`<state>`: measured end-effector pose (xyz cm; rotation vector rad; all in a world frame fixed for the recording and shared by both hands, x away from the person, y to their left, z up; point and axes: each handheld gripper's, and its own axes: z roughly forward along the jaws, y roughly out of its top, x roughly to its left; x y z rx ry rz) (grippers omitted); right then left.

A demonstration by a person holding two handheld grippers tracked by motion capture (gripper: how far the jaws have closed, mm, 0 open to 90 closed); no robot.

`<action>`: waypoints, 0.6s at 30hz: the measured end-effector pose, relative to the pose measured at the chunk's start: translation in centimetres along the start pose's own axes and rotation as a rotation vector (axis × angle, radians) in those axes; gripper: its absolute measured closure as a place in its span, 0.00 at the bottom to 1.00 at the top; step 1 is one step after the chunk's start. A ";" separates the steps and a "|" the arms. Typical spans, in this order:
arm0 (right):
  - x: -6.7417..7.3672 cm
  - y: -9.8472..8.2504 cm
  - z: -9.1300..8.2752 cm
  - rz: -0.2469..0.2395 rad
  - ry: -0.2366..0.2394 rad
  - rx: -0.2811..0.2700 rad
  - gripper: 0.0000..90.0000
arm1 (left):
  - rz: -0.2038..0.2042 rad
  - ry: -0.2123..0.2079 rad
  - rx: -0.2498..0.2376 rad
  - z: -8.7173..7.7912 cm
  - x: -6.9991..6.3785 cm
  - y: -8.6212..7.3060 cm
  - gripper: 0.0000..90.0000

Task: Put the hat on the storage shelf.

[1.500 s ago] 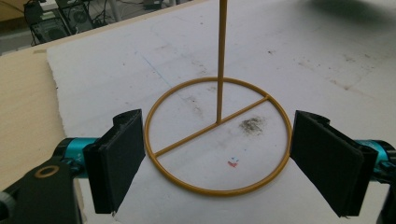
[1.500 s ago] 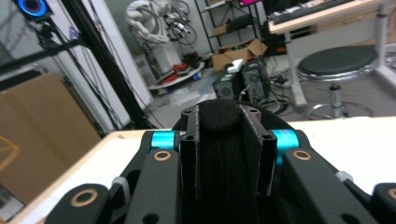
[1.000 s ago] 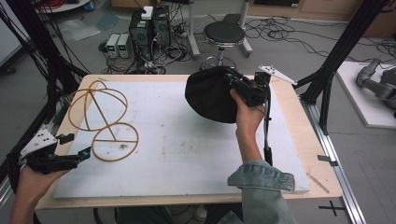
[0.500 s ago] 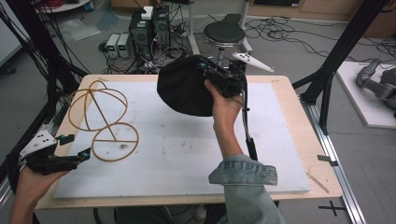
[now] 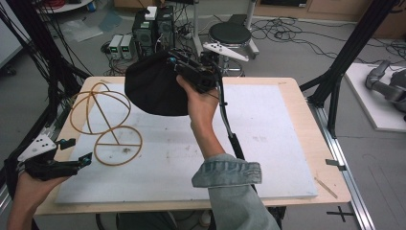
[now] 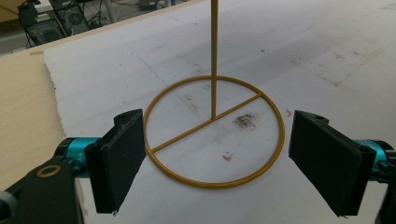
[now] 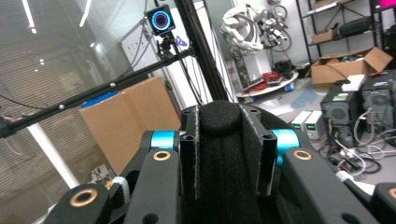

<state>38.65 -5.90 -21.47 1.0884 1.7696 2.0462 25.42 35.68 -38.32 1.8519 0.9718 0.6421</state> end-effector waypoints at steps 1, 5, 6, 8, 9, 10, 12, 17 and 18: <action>0.4 0.0 0.5 0.010 0.019 -0.004 0.80 | 0.002 -0.002 0.000 0.0 0.0 0.0 0.21; 1.4 0.0 1.4 0.019 0.045 -0.011 0.80 | 0.004 -0.006 0.003 0.0 -0.1 0.0 0.21; 1.4 0.0 1.4 0.019 0.045 -0.011 0.80 | 0.004 -0.006 0.003 0.0 -0.1 0.0 0.21; 1.9 0.0 1.8 0.030 0.062 -0.018 0.80 | 0.005 -0.006 0.005 0.0 0.0 0.0 0.21; 2.3 -0.1 2.2 0.043 0.083 -0.024 0.80 | 0.002 -0.006 0.004 0.0 -0.1 0.0 0.21; 2.5 0.0 2.4 0.044 0.088 -0.025 0.80 | 0.002 -0.006 0.004 0.0 -0.1 0.0 0.21; 2.9 -0.1 2.8 0.046 0.101 -0.023 0.80 | 0.001 -0.008 0.004 0.0 0.0 -0.1 0.21; 3.9 -0.3 3.6 0.054 0.139 -0.028 0.80 | -0.001 -0.010 0.003 0.0 0.0 -0.1 0.21; 4.1 -0.3 3.8 0.059 0.145 -0.028 0.80 | -0.001 -0.010 0.001 0.0 0.0 0.0 0.21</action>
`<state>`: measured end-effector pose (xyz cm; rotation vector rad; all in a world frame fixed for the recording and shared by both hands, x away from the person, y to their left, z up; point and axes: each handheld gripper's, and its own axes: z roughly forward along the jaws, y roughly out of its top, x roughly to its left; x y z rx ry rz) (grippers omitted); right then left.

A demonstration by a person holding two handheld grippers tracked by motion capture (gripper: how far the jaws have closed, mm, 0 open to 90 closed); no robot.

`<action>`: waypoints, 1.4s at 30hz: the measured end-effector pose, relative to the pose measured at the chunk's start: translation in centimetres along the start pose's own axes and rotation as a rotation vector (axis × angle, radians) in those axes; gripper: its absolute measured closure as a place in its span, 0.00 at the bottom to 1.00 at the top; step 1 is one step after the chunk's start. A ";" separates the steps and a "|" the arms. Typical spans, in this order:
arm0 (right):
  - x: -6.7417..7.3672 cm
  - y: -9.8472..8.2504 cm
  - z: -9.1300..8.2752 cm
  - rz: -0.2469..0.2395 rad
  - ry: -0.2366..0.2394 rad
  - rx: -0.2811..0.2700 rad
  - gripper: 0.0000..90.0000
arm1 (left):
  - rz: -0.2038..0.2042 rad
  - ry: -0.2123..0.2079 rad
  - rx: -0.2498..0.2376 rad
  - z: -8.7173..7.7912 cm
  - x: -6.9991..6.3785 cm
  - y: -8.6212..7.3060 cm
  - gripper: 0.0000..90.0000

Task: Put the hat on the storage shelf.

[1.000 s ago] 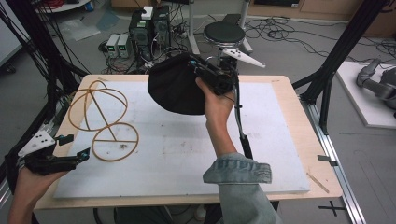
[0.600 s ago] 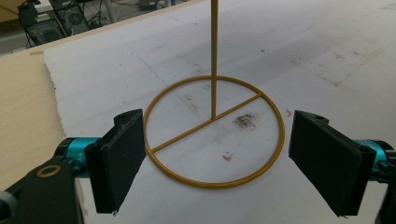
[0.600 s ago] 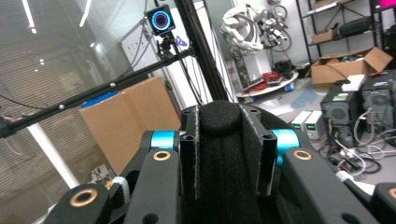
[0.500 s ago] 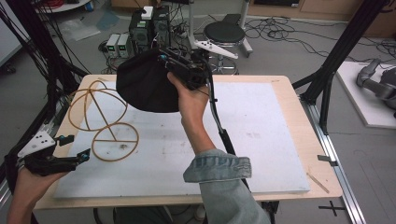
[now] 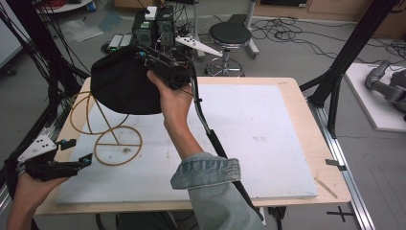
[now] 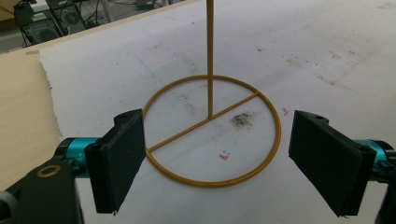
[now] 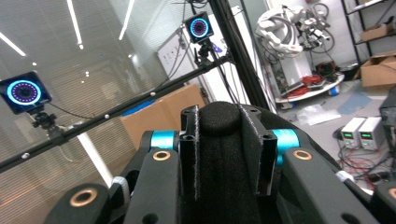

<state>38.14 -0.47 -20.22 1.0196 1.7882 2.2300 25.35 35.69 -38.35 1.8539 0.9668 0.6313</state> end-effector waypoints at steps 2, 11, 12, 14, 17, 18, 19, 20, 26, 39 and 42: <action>0.2 -0.1 0.4 0.006 0.017 0.000 0.80 | 0.004 -0.001 0.000 0.0 0.0 0.0 0.21; 1.2 -1.0 1.9 0.009 0.055 0.027 0.79 | 0.003 -0.005 0.003 0.0 0.0 0.0 0.21; 1.2 -1.0 1.9 0.009 0.055 0.027 0.79 | 0.004 -0.004 0.002 0.0 0.0 0.0 0.21; 1.5 -1.5 2.4 -0.004 0.052 0.045 0.79 | 0.001 -0.004 0.000 0.0 0.0 0.0 0.21; 1.6 -1.7 2.7 -0.004 0.053 0.057 0.79 | 0.002 -0.005 0.002 0.0 0.0 0.0 0.21; 1.6 -1.9 2.8 -0.010 0.052 0.062 0.79 | 0.001 -0.006 0.002 0.0 0.0 0.0 0.21; 1.7 -2.2 3.1 -0.010 0.059 0.076 0.79 | 0.001 -0.006 0.003 0.0 0.0 0.0 0.21; 1.7 -2.3 3.2 -0.011 0.057 0.081 0.79 | 0.001 -0.006 0.003 0.0 0.0 0.0 0.21; 1.7 -3.1 4.0 -0.014 0.055 0.104 0.79 | -0.003 -0.008 0.008 0.1 0.0 -0.1 0.21; 2.3 -5.8 6.6 -0.049 0.029 0.186 0.77 | 0.000 -0.009 0.008 0.1 -0.1 -0.1 0.21; 2.3 -6.3 7.0 -0.050 0.030 0.202 0.76 | 0.001 -0.010 0.008 0.1 -0.1 -0.1 0.21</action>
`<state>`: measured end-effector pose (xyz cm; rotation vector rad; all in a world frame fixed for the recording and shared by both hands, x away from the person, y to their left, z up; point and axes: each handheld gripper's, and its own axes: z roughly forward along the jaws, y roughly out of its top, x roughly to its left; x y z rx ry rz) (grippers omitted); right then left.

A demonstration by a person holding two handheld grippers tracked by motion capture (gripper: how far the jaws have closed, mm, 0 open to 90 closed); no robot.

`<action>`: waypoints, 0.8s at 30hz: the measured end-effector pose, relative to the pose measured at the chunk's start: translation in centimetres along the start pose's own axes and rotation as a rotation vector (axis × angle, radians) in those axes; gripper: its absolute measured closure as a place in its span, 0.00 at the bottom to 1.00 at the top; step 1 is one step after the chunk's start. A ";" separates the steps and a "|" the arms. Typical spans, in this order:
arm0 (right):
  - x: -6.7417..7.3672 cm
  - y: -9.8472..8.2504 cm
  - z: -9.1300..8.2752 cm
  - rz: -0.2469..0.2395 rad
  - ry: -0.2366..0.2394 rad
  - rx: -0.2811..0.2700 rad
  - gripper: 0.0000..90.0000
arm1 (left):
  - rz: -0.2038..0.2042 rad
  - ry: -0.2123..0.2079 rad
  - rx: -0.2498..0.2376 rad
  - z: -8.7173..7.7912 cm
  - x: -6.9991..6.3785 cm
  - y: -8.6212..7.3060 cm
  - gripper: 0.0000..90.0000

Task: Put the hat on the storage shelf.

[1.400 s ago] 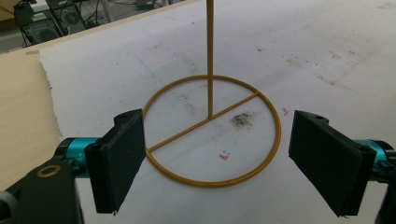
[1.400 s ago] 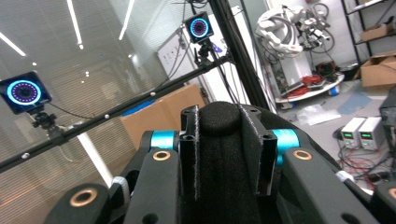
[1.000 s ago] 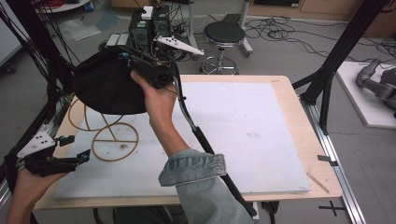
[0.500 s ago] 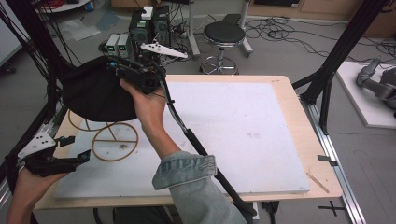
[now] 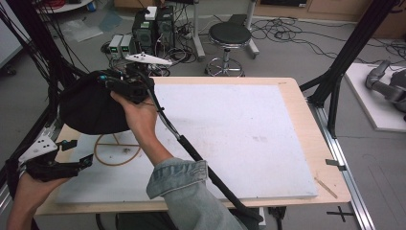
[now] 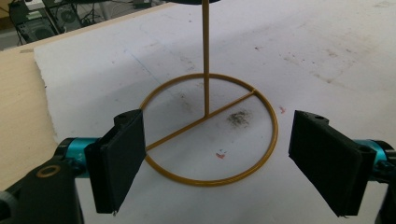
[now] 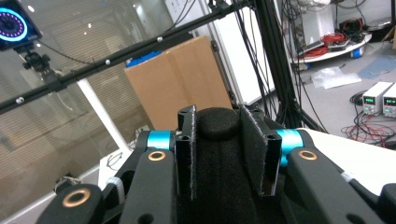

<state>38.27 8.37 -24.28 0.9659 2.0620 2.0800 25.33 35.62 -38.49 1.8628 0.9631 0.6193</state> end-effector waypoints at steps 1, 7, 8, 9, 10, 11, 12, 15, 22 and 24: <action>0.1 -0.2 0.3 -0.002 0.000 0.009 0.76 | 0.000 0.000 -0.001 0.0 0.0 0.0 0.21; 0.3 -0.6 0.6 -0.023 -0.011 0.028 0.74 | -0.001 0.000 0.000 0.1 0.0 0.0 0.21; 0.3 -0.6 0.6 -0.023 -0.011 0.028 0.74 | 0.001 -0.002 0.001 0.1 0.0 0.0 0.21; 0.3 -0.6 0.6 -0.024 -0.015 0.032 0.74 | 0.003 -0.004 0.002 0.1 -0.1 0.0 0.21; 0.3 -0.6 0.7 -0.026 -0.016 0.037 0.73 | 0.004 -0.004 0.002 0.1 -0.1 0.0 0.21; 0.3 -0.6 0.7 -0.028 -0.019 0.041 0.73 | 0.006 -0.004 0.004 0.1 -0.1 0.0 0.21; 0.3 -0.7 0.7 -0.028 -0.019 0.046 0.72 | 0.005 -0.006 0.004 0.2 -0.1 0.0 0.21; 0.4 -0.8 0.9 -0.040 -0.021 0.062 0.70 | 0.007 -0.006 0.006 0.2 -0.2 0.0 0.21; 0.5 -1.1 1.2 -0.066 -0.015 0.085 0.69 | 0.006 -0.008 0.005 0.2 -0.2 0.0 0.21; 0.5 -1.1 1.1 -0.069 -0.016 0.087 0.68 | 0.008 -0.007 0.006 0.2 -0.1 0.0 0.21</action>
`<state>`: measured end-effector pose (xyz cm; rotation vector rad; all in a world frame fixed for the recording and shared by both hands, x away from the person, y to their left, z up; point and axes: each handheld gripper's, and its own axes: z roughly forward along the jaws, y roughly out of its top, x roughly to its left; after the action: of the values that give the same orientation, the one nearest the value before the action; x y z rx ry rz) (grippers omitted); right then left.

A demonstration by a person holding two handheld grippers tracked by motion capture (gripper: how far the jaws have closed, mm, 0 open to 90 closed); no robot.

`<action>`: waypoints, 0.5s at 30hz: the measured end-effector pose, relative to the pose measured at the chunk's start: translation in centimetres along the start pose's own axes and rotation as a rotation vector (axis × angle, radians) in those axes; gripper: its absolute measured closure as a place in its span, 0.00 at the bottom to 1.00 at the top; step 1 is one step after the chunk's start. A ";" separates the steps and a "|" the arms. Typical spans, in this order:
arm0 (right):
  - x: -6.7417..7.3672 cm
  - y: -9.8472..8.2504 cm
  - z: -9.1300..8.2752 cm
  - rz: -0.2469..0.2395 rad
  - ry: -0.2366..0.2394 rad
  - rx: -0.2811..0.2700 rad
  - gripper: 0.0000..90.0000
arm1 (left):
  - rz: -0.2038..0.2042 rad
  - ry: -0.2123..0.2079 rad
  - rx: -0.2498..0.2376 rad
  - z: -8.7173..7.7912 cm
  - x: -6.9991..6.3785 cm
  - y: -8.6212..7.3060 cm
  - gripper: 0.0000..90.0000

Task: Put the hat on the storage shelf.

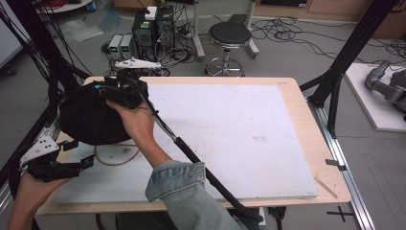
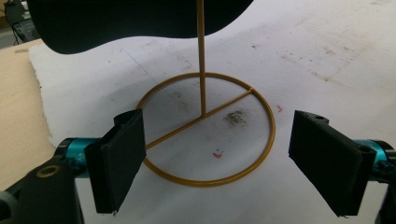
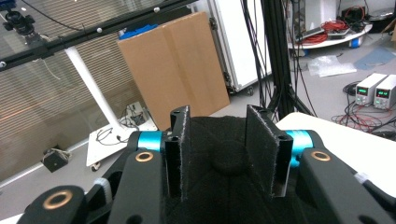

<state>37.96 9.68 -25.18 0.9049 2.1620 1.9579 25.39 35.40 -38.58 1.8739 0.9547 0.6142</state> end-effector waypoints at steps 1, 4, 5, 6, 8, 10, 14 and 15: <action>-0.1 0.1 -0.2 -0.008 -0.005 -0.006 0.65 | -0.002 0.000 -0.001 0.0 0.0 0.0 0.21; -0.2 0.2 -0.6 -0.016 -0.017 -0.013 0.63 | -0.004 0.000 -0.002 0.0 0.0 0.0 0.21; -0.5 0.4 -1.1 -0.021 -0.029 -0.018 0.63 | -0.004 0.001 -0.002 -0.1 0.1 0.0 0.21; -0.5 0.4 -1.1 -0.021 -0.029 -0.018 0.63 | -0.003 0.000 -0.002 -0.1 0.1 0.0 0.21; -1.2 0.7 -2.2 -0.032 -0.059 -0.029 0.61 | -0.004 0.000 -0.001 0.0 0.0 0.0 0.21; -1.8 1.0 -3.1 -0.031 -0.079 -0.045 0.59 | -0.005 0.000 -0.001 0.0 0.0 -0.1 0.21; -2.8 1.3 -4.6 -0.027 -0.110 -0.063 0.56 | -0.005 0.001 0.002 0.1 0.0 -0.1 0.21; -3.5 1.4 -5.6 -0.028 -0.138 -0.072 0.54 | -0.005 0.002 0.004 0.1 0.0 -0.1 0.21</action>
<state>38.82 3.09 -23.98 0.9615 2.0058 1.8873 25.45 35.40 -38.71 1.8743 0.9619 0.6122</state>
